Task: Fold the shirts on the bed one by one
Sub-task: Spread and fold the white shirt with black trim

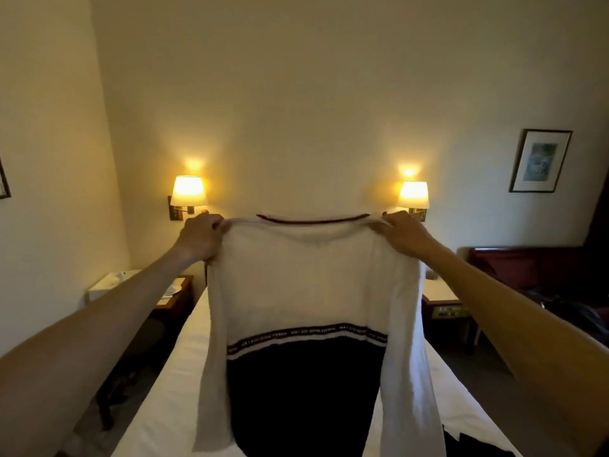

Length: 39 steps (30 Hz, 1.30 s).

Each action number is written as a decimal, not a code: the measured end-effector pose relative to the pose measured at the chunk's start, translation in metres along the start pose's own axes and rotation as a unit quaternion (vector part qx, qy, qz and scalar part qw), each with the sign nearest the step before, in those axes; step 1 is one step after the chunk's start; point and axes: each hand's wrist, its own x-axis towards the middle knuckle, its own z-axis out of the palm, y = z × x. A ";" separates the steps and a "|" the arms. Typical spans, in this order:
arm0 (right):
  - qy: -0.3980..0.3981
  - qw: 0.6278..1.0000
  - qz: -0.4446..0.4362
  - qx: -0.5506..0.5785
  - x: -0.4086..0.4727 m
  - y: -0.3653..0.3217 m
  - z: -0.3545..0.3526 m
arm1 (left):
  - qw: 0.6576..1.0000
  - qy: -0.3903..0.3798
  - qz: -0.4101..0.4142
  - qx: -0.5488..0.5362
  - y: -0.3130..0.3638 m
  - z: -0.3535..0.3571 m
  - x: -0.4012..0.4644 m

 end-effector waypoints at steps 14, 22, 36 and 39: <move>0.091 0.995 -0.008 0.039 -0.026 -0.013 0.039 | 0.983 0.077 -0.108 -0.126 -0.025 0.039 -0.018; -0.030 0.989 0.083 0.121 -0.102 -0.031 0.119 | 0.930 0.016 -0.267 -0.252 -0.094 0.077 -0.077; -0.259 0.758 0.202 0.564 -0.163 -0.124 0.188 | 0.927 0.170 -0.271 -0.197 -0.086 0.028 0.001; -0.216 0.740 0.232 0.594 -0.171 -0.094 0.206 | 0.956 0.130 -0.212 -0.158 -0.060 0.076 0.023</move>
